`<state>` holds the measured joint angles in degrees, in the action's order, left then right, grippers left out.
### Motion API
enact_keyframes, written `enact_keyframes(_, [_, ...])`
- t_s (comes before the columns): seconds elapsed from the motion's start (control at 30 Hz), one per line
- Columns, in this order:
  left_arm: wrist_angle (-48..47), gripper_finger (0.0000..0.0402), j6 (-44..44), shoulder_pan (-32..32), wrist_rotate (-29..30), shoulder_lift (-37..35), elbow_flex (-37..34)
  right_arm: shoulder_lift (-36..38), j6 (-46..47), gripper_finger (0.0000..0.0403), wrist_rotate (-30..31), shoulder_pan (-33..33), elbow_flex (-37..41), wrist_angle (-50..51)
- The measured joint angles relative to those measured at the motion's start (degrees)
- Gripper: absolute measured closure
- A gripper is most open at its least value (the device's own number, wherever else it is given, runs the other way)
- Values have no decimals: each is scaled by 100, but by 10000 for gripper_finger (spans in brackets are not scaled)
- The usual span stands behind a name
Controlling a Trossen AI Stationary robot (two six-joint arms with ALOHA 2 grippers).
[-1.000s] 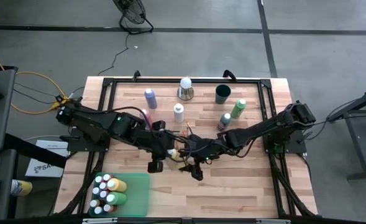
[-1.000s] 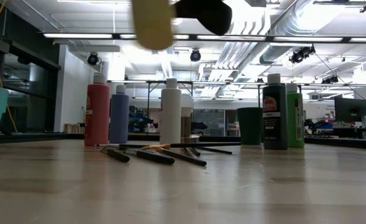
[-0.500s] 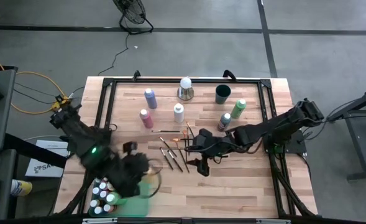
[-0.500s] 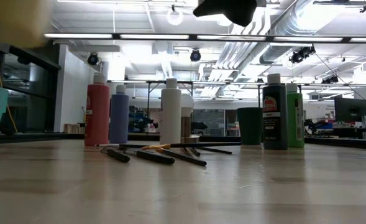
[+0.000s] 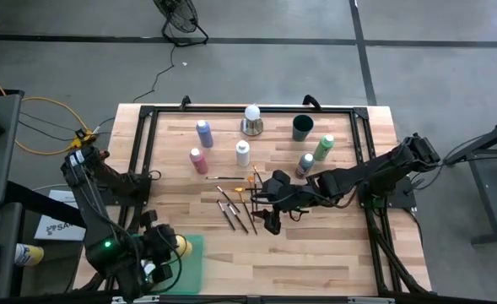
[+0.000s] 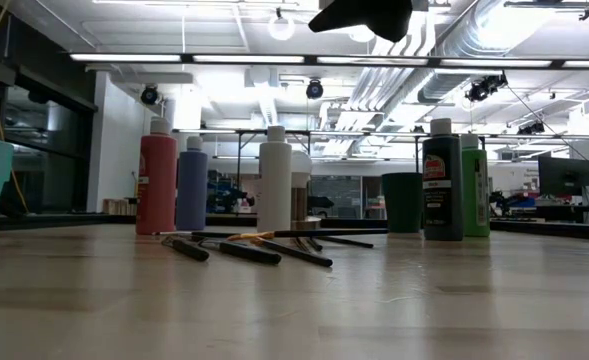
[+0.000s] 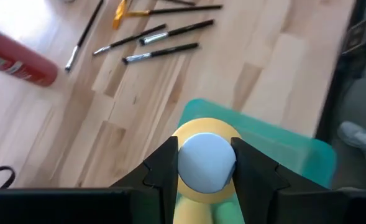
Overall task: Pick & Place Paint Supplies
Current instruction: Put the yellow paint bottle into the green bin
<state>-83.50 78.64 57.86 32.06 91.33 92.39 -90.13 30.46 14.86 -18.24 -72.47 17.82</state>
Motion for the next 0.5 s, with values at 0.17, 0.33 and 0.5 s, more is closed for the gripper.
enact_keyframes(0.17, [30, 286, 304, -4, -111, 0, -446, -2, 150, 131, 17, 0, 0, -1])
enact_keyframes(0.33, [150, 286, 712, -6, -420, 0, -818, -2, 262, 131, 24, 0, 0, 0])
enact_keyframes(0.5, [199, 286, 1344, -5, -587, 0, -1057, -4, 301, 131, 68, 0, 1, 0])
